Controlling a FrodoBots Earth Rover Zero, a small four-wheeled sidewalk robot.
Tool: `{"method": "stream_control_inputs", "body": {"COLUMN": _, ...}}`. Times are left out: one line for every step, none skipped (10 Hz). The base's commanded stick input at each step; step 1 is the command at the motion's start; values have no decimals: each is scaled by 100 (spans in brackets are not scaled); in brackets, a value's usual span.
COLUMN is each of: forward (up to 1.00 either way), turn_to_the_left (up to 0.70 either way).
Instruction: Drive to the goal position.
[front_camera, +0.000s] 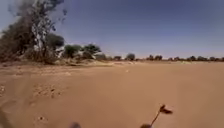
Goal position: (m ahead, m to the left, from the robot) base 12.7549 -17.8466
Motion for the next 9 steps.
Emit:
{"method": "stream_control_inputs", "body": {"forward": 70, "turn_to_the_left": 0}}
{"method": "stream_control_inputs", "body": {"forward": 70, "turn_to_the_left": 0}}
{"method": "stream_control_inputs", "body": {"forward": 70, "turn_to_the_left": 0}}
{"method": "stream_control_inputs", "body": {"forward": 70, "turn_to_the_left": 0}}
{"method": "stream_control_inputs", "body": {"forward": 70, "turn_to_the_left": 0}}
{"method": "stream_control_inputs", "body": {"forward": 70, "turn_to_the_left": 0}}
{"method": "stream_control_inputs", "body": {"forward": 70, "turn_to_the_left": 0}}
{"method": "stream_control_inputs", "body": {"forward": 70, "turn_to_the_left": 0}}
{"method": "stream_control_inputs", "body": {"forward": 70, "turn_to_the_left": 0}}
